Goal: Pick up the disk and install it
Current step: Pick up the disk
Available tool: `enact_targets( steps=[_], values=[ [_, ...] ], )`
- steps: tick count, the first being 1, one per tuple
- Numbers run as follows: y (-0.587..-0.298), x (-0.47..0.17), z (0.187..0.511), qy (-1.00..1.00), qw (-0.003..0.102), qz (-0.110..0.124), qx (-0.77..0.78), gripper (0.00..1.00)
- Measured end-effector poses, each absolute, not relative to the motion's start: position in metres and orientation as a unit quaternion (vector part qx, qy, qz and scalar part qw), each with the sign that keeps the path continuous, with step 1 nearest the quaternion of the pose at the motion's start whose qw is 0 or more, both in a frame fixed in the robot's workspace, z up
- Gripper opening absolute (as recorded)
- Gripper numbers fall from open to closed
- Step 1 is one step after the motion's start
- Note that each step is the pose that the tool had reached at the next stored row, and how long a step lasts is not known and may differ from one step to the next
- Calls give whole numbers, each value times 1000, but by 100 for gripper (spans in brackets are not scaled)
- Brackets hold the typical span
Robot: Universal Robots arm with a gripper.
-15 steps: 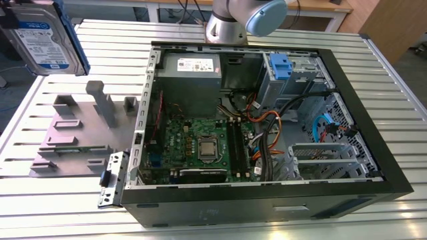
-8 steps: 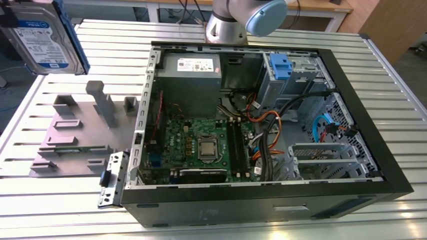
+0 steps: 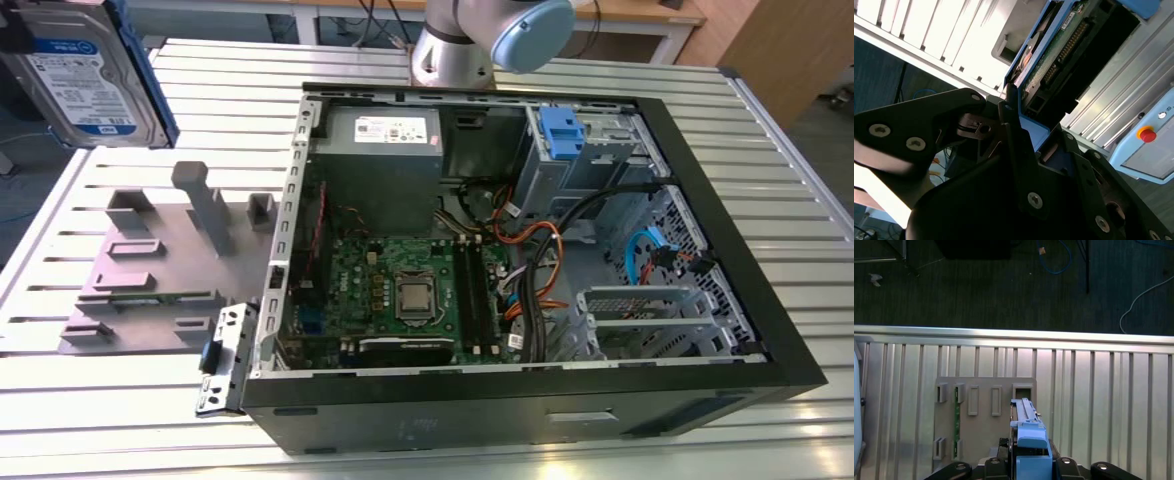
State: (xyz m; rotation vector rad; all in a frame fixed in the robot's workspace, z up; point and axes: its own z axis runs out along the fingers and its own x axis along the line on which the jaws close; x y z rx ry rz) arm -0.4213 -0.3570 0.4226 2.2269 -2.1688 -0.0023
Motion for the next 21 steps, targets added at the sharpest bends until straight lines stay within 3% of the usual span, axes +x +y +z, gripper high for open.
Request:
enact_targets(
  steps=[21],
  values=[
    [-357,-421,431,-698,17,0,716,37]
  ],
)
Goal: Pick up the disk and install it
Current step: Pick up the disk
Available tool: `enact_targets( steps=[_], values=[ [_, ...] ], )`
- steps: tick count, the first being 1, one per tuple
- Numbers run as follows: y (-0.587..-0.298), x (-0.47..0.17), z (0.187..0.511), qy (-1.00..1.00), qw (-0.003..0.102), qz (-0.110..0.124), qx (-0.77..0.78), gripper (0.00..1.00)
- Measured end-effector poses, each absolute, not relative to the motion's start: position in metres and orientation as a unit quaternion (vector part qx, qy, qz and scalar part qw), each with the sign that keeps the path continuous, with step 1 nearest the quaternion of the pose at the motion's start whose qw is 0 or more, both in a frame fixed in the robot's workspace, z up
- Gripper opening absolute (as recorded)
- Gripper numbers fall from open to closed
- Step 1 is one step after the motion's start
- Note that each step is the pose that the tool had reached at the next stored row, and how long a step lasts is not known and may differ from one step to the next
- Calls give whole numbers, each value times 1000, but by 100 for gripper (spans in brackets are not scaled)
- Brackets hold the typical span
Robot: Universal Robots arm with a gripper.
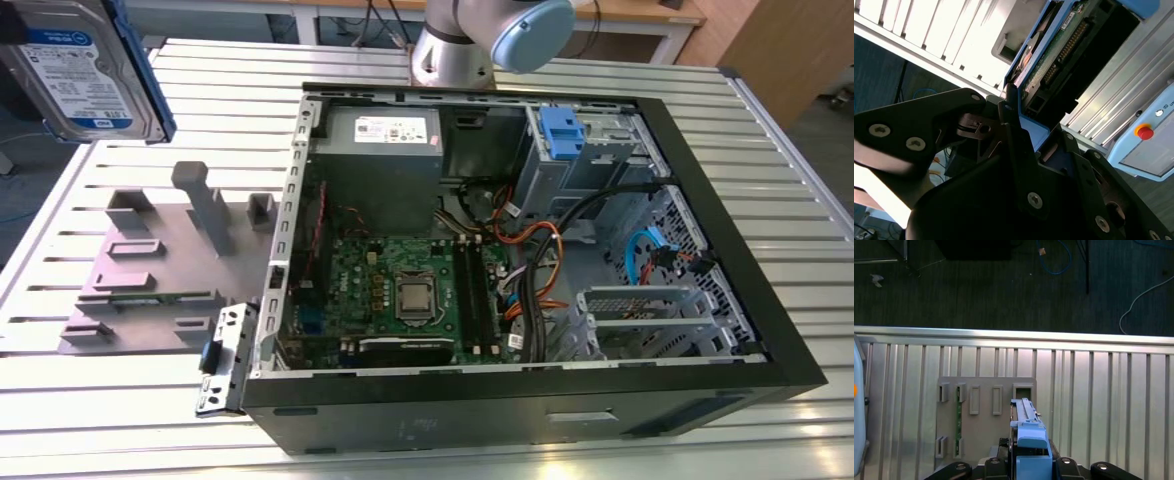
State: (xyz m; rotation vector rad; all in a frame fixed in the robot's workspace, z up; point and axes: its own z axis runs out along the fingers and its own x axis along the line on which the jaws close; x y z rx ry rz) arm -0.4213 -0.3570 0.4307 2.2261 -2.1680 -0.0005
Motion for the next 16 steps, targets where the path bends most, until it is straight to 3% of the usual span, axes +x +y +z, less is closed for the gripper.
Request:
enact_targets(
  steps=[16],
  values=[
    [-357,-421,435,-698,19,1,716,37]
  ],
)
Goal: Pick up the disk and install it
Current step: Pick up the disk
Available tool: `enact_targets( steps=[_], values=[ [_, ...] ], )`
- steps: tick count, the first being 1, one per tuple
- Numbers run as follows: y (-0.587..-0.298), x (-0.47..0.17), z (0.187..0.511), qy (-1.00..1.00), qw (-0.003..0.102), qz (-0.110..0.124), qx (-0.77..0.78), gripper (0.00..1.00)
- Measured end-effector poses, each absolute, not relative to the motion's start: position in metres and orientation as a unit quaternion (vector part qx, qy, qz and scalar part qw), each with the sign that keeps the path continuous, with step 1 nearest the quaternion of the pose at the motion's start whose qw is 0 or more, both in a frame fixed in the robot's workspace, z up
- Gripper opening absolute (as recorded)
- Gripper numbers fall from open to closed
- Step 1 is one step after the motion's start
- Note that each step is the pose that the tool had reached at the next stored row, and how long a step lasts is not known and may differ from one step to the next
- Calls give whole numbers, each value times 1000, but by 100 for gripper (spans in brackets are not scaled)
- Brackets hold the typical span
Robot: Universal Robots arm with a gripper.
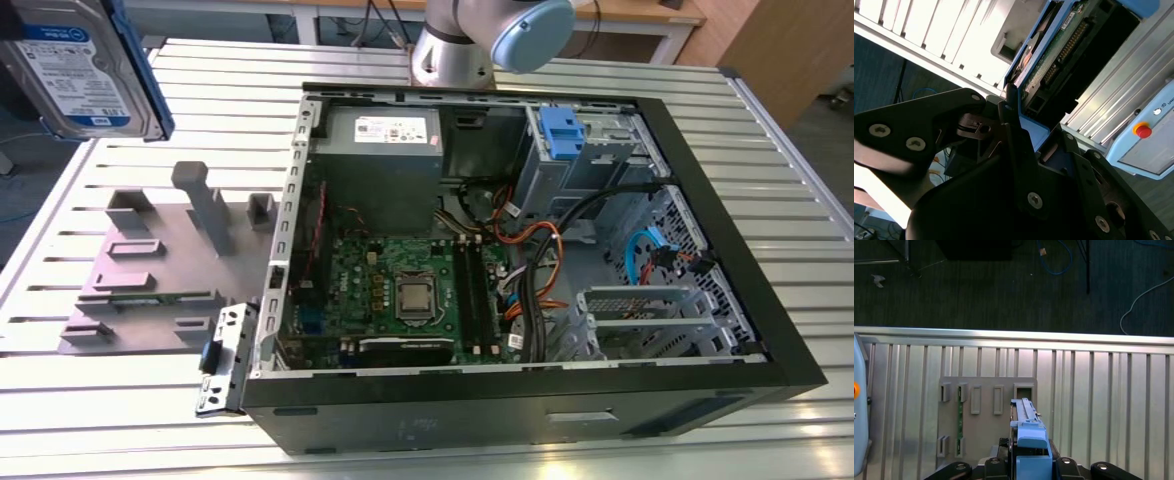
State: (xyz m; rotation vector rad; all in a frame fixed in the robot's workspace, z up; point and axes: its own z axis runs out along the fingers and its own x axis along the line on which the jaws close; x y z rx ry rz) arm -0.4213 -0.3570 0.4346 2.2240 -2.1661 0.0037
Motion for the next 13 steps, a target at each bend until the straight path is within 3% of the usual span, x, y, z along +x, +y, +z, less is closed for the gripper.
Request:
enact_targets(
  steps=[13],
  values=[
    [-357,-421,437,-698,19,1,716,37]
  ],
)
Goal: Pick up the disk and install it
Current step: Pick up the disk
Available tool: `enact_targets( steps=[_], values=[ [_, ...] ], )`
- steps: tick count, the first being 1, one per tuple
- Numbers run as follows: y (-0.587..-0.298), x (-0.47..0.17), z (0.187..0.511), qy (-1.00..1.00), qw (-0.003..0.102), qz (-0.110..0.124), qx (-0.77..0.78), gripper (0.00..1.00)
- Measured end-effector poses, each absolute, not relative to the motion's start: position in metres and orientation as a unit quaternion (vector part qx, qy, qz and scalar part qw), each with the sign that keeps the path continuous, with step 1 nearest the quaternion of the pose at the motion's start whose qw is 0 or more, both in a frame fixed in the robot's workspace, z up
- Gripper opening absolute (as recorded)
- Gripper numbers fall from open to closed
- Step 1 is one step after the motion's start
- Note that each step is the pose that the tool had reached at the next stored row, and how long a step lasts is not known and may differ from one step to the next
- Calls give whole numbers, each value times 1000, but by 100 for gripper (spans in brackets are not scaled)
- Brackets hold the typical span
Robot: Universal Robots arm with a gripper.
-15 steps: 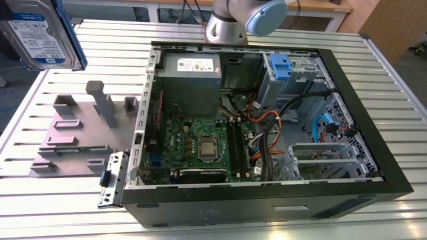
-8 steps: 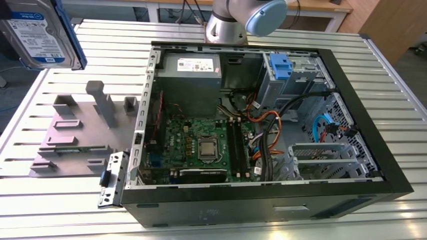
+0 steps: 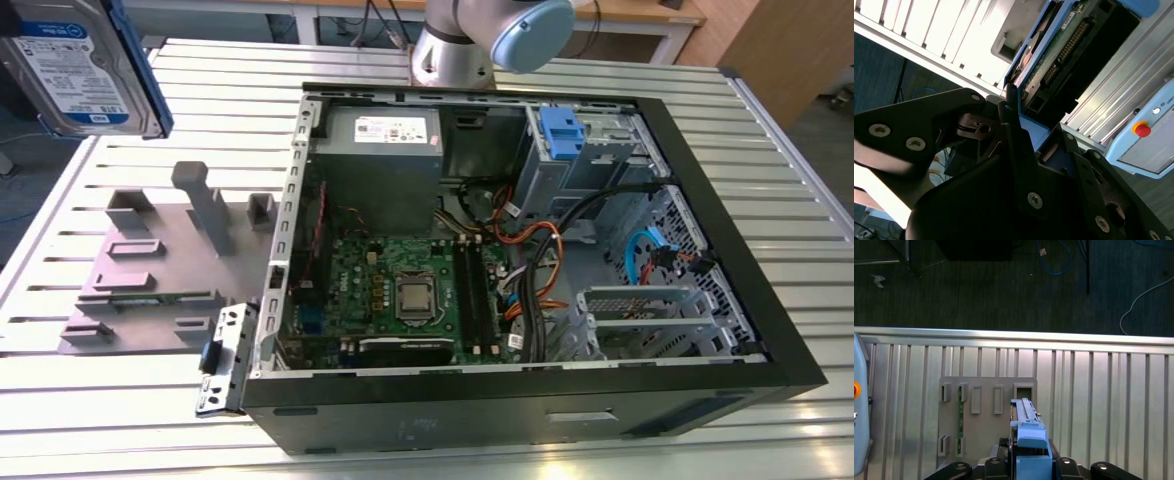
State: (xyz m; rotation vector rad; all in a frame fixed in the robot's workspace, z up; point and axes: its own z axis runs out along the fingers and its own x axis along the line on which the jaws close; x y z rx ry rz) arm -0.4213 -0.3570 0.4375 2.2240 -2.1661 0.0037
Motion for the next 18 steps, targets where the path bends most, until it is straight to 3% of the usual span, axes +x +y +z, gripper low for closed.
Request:
enact_targets(
  steps=[18],
  values=[
    [-357,-421,449,-698,19,1,716,37]
  ],
)
